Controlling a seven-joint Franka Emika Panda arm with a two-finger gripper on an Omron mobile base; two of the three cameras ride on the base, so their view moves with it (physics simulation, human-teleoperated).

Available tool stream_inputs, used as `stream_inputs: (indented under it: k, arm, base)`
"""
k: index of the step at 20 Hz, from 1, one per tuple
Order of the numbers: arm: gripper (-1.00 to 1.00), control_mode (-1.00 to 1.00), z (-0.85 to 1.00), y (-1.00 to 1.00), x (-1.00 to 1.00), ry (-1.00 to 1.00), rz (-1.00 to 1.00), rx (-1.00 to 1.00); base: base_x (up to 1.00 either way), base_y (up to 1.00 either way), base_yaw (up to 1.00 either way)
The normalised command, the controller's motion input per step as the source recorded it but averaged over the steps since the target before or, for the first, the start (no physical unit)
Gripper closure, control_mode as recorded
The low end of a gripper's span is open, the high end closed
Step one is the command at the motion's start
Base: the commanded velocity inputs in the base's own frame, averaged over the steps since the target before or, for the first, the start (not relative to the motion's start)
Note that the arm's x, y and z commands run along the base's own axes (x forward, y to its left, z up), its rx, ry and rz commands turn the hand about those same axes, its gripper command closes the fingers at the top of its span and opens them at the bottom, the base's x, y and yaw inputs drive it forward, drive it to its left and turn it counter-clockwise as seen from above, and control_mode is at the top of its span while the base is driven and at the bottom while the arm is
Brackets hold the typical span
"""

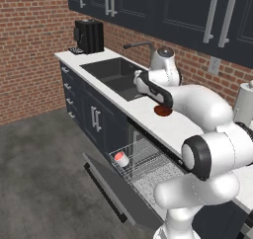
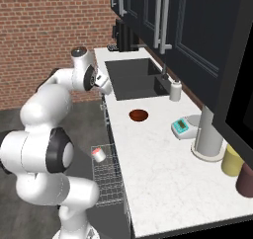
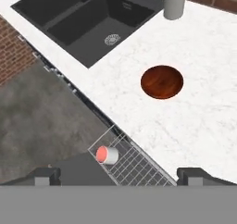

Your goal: Pick up the cup and bowl from the counter, place them in the dishwasher, and close the dishwasher door.

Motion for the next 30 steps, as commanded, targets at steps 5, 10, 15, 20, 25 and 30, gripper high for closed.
stream_inputs:
  k: [5,10,15,20,25,30]
  arm:
    - [-1.00,-1.00,-0.02,0.01,-0.15,0.08,0.19,-0.33]
    - [-1.00,-1.00,-0.27,-0.04,-0.01,0.03,0.36,-0.17]
    - [-1.00,-1.00,-0.30,-0.21,0.01,0.01,0.37,-0.05]
    - [-1.00,-1.00,-0.21,-0.03,0.14,0.15,0.16,-0.16]
    - [-1.00,-1.00,-0.55,-0.02,0.34,0.25,0.01,-0.22]
    - [-1.00,-1.00,-0.33,-0.19,0.29,0.12,0.00,-0.11]
  base:
    - [0.00,0.00,0.00]
    - [0.00,0.00,0.00]
    - [0.00,0.00,0.00]
    - [0.00,0.00,0.00]
    - [0.00,0.00,0.00]
    - [0.00,0.00,0.00]
